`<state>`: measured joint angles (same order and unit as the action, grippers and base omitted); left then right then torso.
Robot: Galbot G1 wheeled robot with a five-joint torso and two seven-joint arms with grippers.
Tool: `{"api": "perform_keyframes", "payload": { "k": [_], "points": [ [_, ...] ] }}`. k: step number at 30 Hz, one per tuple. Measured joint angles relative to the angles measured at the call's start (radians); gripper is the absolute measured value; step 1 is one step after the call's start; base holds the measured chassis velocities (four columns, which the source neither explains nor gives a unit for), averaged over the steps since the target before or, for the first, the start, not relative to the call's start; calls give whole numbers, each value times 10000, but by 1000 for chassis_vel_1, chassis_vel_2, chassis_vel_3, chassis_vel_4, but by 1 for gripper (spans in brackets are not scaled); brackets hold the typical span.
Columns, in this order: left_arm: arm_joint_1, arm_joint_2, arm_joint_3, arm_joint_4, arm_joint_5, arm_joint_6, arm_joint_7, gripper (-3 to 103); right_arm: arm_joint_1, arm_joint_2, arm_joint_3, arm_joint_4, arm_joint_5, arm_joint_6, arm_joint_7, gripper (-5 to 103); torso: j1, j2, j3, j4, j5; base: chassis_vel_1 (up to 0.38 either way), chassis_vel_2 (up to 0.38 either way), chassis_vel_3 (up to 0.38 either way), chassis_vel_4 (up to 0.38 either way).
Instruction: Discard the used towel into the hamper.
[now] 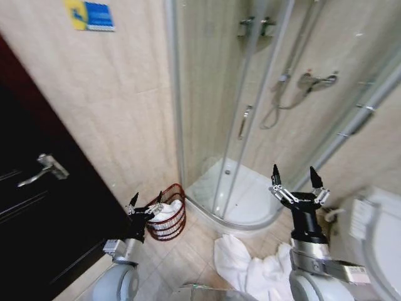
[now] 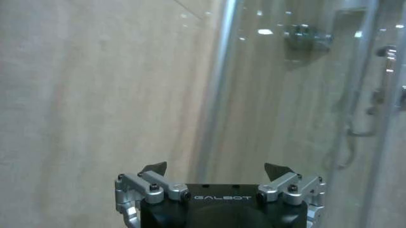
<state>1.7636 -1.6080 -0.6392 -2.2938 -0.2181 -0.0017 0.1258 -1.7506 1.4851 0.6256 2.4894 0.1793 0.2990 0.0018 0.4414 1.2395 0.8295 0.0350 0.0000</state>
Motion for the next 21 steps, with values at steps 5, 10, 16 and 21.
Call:
{"api": "perform_keyframes", "payload": {
  "k": [5,10,16,21],
  "points": [
    [0,0,-1,0,0,0,0,100,13,0,16,-19,25,22,7,100,0,0,0,3,1,-118,-121,-136,-106],
    [0,0,0,0,0,0,0,100,27,14,-16,-26,26,25,8,100,0,0,0,1,0,-128,-124,-117,-124],
    [0,0,0,0,0,0,0,100,37,17,-23,-38,23,28,8,100,0,0,0,0,-1,-124,-138,-125,-129],
    [1,-1,0,0,0,0,0,100,39,22,-34,-42,21,35,8,100,0,0,0,2,0,-112,-120,-110,-112]
  ]
}}
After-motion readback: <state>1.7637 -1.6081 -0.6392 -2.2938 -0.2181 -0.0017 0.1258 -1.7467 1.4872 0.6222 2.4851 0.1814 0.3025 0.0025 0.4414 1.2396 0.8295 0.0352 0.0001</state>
